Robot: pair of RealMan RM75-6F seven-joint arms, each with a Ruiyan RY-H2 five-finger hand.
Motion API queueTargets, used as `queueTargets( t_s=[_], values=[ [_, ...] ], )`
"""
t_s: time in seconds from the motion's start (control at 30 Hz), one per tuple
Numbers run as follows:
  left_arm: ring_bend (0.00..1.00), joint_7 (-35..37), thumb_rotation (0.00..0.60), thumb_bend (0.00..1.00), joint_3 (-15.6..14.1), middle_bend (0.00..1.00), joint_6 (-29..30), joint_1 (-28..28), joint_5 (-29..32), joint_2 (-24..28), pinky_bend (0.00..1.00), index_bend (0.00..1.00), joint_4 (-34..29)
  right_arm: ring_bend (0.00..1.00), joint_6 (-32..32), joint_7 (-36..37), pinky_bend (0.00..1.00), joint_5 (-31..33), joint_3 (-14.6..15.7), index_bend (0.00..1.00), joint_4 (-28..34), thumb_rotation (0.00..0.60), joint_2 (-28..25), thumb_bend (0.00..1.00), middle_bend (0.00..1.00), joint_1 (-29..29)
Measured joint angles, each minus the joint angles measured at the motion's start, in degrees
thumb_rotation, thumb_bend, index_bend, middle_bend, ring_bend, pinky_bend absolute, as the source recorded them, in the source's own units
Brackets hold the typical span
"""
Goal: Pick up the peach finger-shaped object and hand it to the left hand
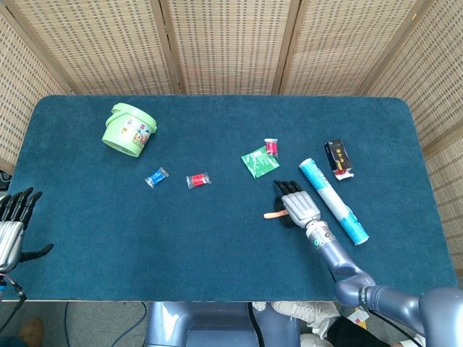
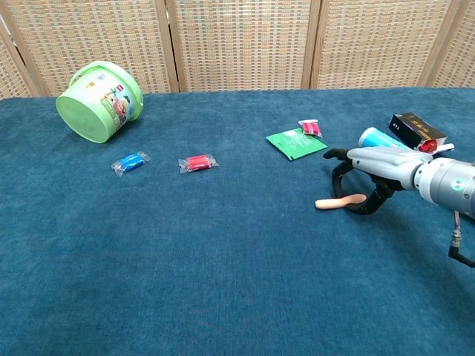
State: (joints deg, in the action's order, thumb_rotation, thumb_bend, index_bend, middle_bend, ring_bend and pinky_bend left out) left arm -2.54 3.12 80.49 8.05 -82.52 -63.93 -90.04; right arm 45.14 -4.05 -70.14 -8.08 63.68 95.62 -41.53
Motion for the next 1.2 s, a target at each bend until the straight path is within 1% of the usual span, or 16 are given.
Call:
queueTargets(
  t_s=[0.03, 0.17, 0.27, 0.47, 0.57, 0.77, 0.87, 0.97, 1.0, 1.07, 1.13, 1.2],
  values=[
    [0.00, 0.0, 0.600, 0.00, 0.0, 0.00, 0.0, 0.0, 0.0, 0.0, 0.00, 0.00, 0.0, 0.00, 0.0, -0.1, 0.00, 0.1, 0.0, 0.54, -0.3, 0.600, 0.1, 0.55, 0.03, 0.0],
    [0.00, 0.2, 0.600, 0.00, -0.1, 0.00, 0.0, 0.0, 0.0, 0.1, 0.00, 0.00, -0.1, 0.00, 0.1, 0.3, 0.00, 0.5, -0.2, 0.63, -1.0, 0.600, 0.6, 0.56, 0.05, 0.3],
    [0.00, 0.0, 0.600, 0.00, -0.1, 0.00, -0.2, 0.0, 0.0, 0.0, 0.00, 0.00, -0.1, 0.00, 1.1, 1.3, 0.00, 0.4, -0.5, 0.63, -0.9, 0.600, 0.7, 0.57, 0.06, 0.6],
    [0.00, 0.1, 0.600, 0.00, -0.1, 0.00, -0.4, 0.2, 0.1, 0.1, 0.00, 0.00, -0.1, 0.00, 1.1, 3.6, 0.00, 1.3, -1.8, 0.65, 1.2, 0.600, -0.2, 0.60, 0.07, 1.1],
    [0.00, 0.3, 0.600, 0.00, -0.1, 0.00, -0.7, 0.3, 0.1, 0.1, 0.00, 0.00, 0.0, 0.00, 0.7, 5.3, 0.00, 2.4, -2.8, 0.65, 3.6, 0.600, -1.2, 0.61, 0.07, 1.3],
    [0.00, 1.0, 0.600, 0.00, 0.1, 0.00, -1.2, 1.1, -0.5, 0.6, 0.00, 0.00, 0.1, 0.00, -1.2, 8.8, 0.00, 5.9, -5.9, 0.65, 11.3, 0.600, -4.6, 0.62, 0.08, 1.2],
    [0.00, 2.1, 0.600, 0.00, 0.0, 0.00, -2.1, 1.7, -1.3, 2.1, 0.00, 0.00, -1.1, 0.00, -2.6, 9.5, 0.00, 9.2, -8.2, 0.65, 15.4, 0.600, -6.7, 0.62, 0.08, 0.4],
    [0.00, 2.5, 0.600, 0.00, 0.0, 0.00, -2.5, 2.7, -3.2, 4.8, 0.00, 0.00, -2.8, 0.00, -3.8, 9.3, 0.00, 14.4, -11.0, 0.65, 19.4, 0.600, -8.5, 0.63, 0.08, -1.2],
    [0.00, 2.5, 0.600, 0.00, -0.1, 0.00, -3.0, 3.2, -4.0, 6.1, 0.00, 0.00, -3.8, 0.00, -4.3, 9.0, 0.00, 17.0, -12.5, 0.65, 20.6, 0.600, -9.1, 0.63, 0.08, -2.2],
    [0.00, 2.5, 0.600, 0.00, -0.2, 0.00, -4.4, 4.2, -5.0, 8.5, 0.00, 0.00, -6.0, 0.00, -5.0, 8.5, 0.00, 21.5, -14.4, 0.66, 22.0, 0.600, -9.7, 0.64, 0.08, -4.0],
    [0.00, 1.7, 0.600, 0.00, -0.2, 0.00, -6.3, 5.8, -6.0, 11.3, 0.00, 0.00, -8.8, 0.00, -5.6, 7.5, 0.00, 27.1, -15.3, 0.66, 23.2, 0.600, -10.1, 0.65, 0.08, -6.4],
    [0.00, 0.1, 0.600, 0.00, 0.2, 0.00, -7.5, 7.4, -6.8, 12.7, 0.00, 0.00, -10.5, 0.00, -5.9, 6.4, 0.00, 32.7, -15.6, 0.66, 24.2, 0.600, -10.0, 0.66, 0.08, -9.2]
  ],
)
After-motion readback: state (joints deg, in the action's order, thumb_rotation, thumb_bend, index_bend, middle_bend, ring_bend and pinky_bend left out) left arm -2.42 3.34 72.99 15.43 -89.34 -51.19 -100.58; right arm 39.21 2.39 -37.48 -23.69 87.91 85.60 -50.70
